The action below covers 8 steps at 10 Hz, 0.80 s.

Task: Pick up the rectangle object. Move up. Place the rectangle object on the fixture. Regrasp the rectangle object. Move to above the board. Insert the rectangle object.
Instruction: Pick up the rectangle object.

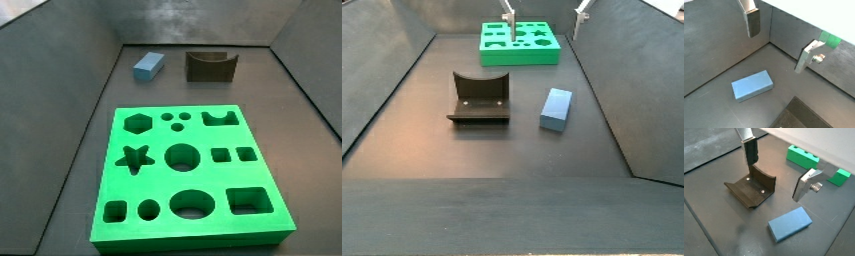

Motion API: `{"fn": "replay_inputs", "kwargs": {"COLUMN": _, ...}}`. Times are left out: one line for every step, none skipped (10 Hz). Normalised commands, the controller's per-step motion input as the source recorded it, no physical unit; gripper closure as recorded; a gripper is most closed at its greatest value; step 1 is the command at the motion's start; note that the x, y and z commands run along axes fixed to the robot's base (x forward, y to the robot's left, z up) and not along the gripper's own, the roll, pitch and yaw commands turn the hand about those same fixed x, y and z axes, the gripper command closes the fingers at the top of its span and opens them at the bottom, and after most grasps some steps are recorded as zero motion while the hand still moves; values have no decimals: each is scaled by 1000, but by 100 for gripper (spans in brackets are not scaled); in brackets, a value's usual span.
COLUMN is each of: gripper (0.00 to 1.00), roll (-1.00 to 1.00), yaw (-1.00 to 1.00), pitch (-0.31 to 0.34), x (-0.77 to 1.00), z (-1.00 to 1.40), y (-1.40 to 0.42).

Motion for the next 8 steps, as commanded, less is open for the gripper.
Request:
{"fn": "replay_inputs", "kwargs": {"gripper": 0, "roll": 94, "yaw": -43, "pitch": -34, "x": -180, "z": -294, "y": -3}}
{"fn": "replay_inputs", "kwargs": {"gripper": 0, "roll": 56, "yaw": -209, "pitch": -163, "x": -434, "z": -771, "y": 0}}
{"fn": "replay_inputs", "kwargs": {"gripper": 0, "roll": 0, "yaw": -229, "pitch": -219, "x": -497, "z": -846, "y": -9}}
{"fn": "replay_inputs", "kwargs": {"gripper": 0, "roll": 0, "yaw": -294, "pitch": -231, "x": -503, "z": -831, "y": -137}}
{"fn": "replay_inputs", "kwargs": {"gripper": 0, "roll": 0, "yaw": -334, "pitch": -229, "x": -497, "z": -834, "y": -191}}
{"fn": "replay_inputs", "kwargs": {"gripper": 0, "roll": 0, "yaw": -369, "pitch": -214, "x": -443, "z": -860, "y": -177}}
{"fn": "replay_inputs", "kwargs": {"gripper": 0, "roll": 0, "yaw": -463, "pitch": -220, "x": -131, "z": -803, "y": -134}}
{"fn": "replay_inputs", "kwargs": {"gripper": 0, "roll": -24, "yaw": -666, "pitch": -161, "x": 20, "z": -574, "y": 0}}
